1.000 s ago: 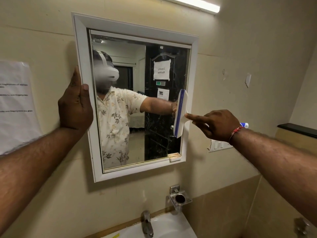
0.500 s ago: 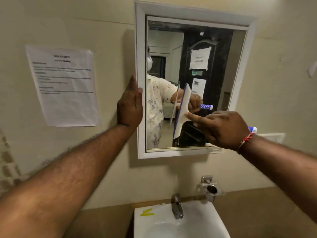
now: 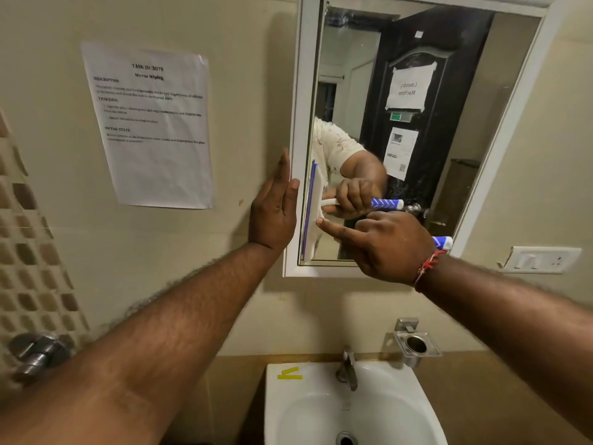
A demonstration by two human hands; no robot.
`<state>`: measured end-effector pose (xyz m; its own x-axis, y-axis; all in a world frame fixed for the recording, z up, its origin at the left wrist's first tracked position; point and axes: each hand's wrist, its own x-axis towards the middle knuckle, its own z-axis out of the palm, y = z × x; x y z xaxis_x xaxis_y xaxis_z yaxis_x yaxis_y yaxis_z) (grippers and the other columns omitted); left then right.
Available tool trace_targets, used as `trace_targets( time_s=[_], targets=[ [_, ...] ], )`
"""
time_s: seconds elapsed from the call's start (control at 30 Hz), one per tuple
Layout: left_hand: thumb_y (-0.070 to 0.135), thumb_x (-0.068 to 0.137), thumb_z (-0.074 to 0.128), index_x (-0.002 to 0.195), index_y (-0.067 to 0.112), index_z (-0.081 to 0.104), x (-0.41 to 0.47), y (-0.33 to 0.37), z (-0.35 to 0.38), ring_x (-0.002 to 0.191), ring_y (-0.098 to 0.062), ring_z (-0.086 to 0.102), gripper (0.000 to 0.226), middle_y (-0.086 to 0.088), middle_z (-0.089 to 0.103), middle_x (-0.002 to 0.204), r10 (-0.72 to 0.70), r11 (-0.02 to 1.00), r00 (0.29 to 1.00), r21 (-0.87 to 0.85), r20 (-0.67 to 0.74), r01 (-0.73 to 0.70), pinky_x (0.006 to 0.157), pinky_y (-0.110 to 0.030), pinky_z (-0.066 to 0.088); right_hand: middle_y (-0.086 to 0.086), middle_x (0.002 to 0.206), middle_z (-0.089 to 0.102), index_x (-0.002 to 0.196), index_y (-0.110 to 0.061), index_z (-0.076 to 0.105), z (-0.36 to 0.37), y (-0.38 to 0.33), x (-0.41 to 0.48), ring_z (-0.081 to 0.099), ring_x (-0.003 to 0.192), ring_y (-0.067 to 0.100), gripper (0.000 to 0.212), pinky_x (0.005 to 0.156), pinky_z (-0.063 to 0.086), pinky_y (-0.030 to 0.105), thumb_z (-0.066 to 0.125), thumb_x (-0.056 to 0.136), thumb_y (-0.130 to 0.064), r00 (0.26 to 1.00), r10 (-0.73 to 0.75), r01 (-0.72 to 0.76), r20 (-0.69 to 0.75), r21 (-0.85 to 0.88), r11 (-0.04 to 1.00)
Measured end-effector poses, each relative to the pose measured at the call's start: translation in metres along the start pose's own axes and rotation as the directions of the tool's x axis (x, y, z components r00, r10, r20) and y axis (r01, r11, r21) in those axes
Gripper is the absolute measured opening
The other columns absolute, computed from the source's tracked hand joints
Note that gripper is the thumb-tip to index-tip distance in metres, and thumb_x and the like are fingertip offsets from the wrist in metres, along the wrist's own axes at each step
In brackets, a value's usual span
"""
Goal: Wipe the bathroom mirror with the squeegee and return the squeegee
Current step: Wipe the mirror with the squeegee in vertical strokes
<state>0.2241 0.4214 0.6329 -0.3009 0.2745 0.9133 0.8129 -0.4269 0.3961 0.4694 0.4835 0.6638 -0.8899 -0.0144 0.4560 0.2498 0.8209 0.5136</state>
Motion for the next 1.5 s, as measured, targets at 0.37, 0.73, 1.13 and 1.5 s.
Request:
trace_targets(
  time_s=[0.37,0.73,1.13,1.5],
  targets=[
    [0.033,0.118,0.04,0.169,0.013,0.034,-0.012,-0.009,0.002,0.148,0.01,0.039,0.056,0.008,0.043,0.164,-0.022,1.0,1.0,0.018,0.02,0.021,0.121,-0.014,0.037,-0.002,0.085,0.073,0.168,-0.037,0.021,0.005,0.001,0.008,0.07,0.081,0.023,0.055,0.07,0.056,0.037,0.024,0.114,-0.043,0.999,0.01,-0.01,0.03,0.015,1.0],
    [0.035,0.118,0.04,0.169,0.013,0.035,-0.013,-0.013,0.005,0.136,0.003,0.051,0.056,-0.005,0.061,0.153,0.003,0.998,1.0,0.057,-0.018,-0.002,0.112,-0.01,0.04,-0.005,0.082,0.071,0.168,-0.035,0.026,0.003,0.003,0.012,0.068,0.077,0.019,0.055,0.069,0.055,0.034,0.024,0.114,-0.044,0.999,-0.002,0.003,0.05,-0.014,1.0],
    [0.042,0.116,0.037,0.17,0.025,0.031,-0.017,-0.008,0.007,0.096,-0.009,0.058,0.056,-0.009,0.066,0.115,-0.06,0.982,0.996,0.174,-0.071,0.072,0.082,-0.014,0.045,-0.007,0.069,0.057,0.168,-0.037,0.026,0.001,0.008,0.01,0.057,0.062,0.016,0.054,0.062,0.054,0.035,0.026,0.114,-0.044,0.999,0.013,-0.012,0.037,-0.022,1.0],
    [0.038,0.117,0.038,0.17,0.018,0.033,-0.018,-0.009,0.009,0.088,-0.005,0.05,0.056,-0.011,0.062,0.105,-0.069,0.977,0.995,0.196,-0.068,0.081,0.079,-0.02,0.041,-0.006,0.079,0.067,0.169,-0.04,0.02,0.004,0.029,-0.022,0.066,0.074,0.019,0.057,0.068,0.054,0.036,0.021,0.112,-0.044,0.997,0.026,-0.025,0.073,-0.01,1.0]
  ],
)
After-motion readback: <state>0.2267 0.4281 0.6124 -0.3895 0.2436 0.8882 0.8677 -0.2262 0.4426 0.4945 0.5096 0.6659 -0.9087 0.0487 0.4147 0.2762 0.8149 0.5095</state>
